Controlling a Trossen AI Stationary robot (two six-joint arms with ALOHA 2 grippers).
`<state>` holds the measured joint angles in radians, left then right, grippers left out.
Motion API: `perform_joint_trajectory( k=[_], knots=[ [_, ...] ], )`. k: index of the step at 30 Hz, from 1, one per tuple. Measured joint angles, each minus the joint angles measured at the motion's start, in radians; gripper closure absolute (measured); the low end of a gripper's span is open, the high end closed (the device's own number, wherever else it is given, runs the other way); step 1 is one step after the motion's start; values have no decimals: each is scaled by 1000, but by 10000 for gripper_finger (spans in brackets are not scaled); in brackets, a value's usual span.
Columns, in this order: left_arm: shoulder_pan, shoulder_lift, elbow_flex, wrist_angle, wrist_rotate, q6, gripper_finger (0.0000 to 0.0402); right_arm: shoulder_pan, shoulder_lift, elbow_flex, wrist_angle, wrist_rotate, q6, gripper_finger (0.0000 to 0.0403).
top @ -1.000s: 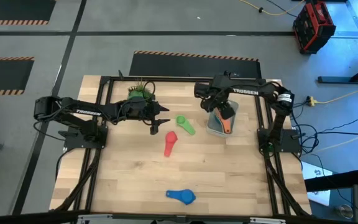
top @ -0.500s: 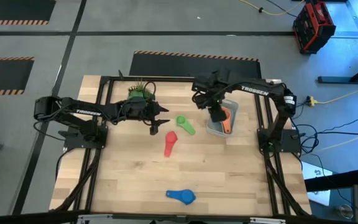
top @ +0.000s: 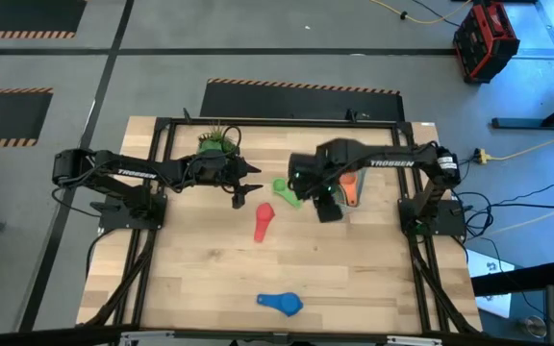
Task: Nest measuring cups in basket
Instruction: Stack the blue measuring cup on top of the orange measuring cup in the gray bin
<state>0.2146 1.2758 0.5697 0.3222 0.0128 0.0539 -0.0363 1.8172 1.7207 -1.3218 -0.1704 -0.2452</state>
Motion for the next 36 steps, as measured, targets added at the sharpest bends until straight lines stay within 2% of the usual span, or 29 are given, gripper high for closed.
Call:
perform_joint_trajectory(
  k=[8,11,17,22,29,36],
  knots=[
    [0,0,0,0,0,0,175,105,0,-38,192,0,31,258],
    [0,0,0,0,0,0,175,126,0,-41,207,0,31,258],
    [0,0,0,0,0,0,175,133,0,-42,216,-41,84,250],
    [0,0,0,0,0,0,175,132,0,-42,238,-42,102,233],
    [0,0,0,0,0,1,175,124,0,-42,252,-49,115,231],
    [0,0,0,0,0,0,175,144,0,-42,329,-70,249,231]
  ],
)
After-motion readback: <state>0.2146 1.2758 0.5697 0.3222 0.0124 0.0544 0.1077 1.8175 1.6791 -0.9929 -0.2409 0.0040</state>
